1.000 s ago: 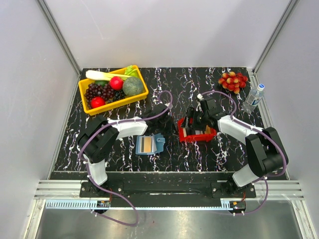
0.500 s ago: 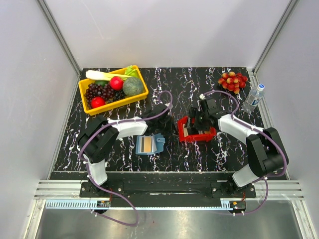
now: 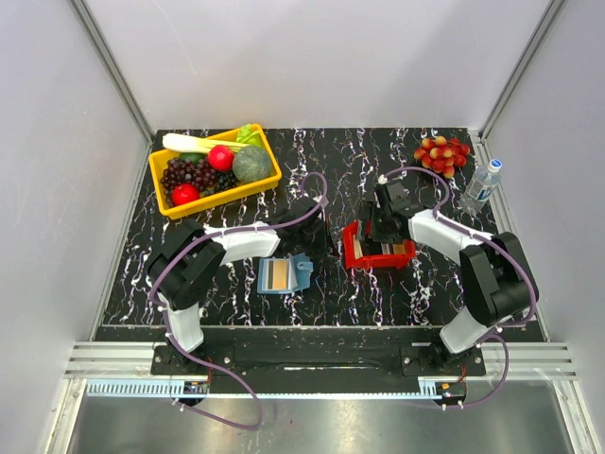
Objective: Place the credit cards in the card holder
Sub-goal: Pick up the credit card from the storage box.
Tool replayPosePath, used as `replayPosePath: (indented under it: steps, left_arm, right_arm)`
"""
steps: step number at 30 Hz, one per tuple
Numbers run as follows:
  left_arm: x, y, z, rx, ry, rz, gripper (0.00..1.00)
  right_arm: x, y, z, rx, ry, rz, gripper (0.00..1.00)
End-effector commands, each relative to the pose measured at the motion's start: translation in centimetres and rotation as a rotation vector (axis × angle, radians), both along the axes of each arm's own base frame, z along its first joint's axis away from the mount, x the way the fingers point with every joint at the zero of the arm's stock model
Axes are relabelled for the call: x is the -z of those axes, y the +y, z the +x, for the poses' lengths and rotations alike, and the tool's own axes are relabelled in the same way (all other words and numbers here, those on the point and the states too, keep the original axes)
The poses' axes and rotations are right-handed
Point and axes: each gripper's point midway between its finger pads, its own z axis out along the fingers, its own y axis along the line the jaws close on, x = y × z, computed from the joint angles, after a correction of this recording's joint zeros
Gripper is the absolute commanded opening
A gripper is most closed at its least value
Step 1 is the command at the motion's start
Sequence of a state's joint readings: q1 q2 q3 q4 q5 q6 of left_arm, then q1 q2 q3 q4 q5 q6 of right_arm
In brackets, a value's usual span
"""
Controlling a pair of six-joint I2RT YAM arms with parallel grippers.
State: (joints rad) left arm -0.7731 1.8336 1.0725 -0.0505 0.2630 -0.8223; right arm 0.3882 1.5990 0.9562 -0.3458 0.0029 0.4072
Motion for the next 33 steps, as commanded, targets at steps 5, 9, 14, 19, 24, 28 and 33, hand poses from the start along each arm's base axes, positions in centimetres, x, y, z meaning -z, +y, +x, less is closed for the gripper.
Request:
replayPosePath:
  steps: [5,9,14,19,24,28,33]
  left_arm:
    - [-2.9,-1.4,1.0,0.018,-0.064,-0.075,0.0]
    - [-3.0,-1.5,1.0,0.019,-0.063,-0.076,0.0]
    - [-2.7,-1.5,0.9,0.023,-0.06,-0.075,0.0]
    - [-2.6,-1.4,0.9,0.019,-0.055,-0.074,0.0]
    - [-2.6,-1.4,0.9,0.019,-0.055,-0.076,0.0]
    - [-2.7,-1.4,0.8,0.021,-0.056,-0.078,0.0]
    - [-2.7,-1.4,0.8,0.021,-0.055,-0.076,0.0]
  right_arm:
    - [1.6,-1.7,-0.2,-0.003,0.06,-0.177,0.84]
    - [2.2,-2.0,-0.5,0.011,0.092,-0.22,0.78]
    - [3.2,-1.9,-1.2,0.015,0.131,-0.211,0.67]
    - [2.0,-1.4,-0.9,0.008,0.085,-0.175,0.49]
    - [-0.6,-1.2,0.0,0.004,0.005,-0.154,0.48]
    - [-3.5,-1.3,0.5,0.006,-0.079,-0.14,0.48]
    - [-5.4,-1.3,0.4,0.001,-0.128,-0.113,0.49]
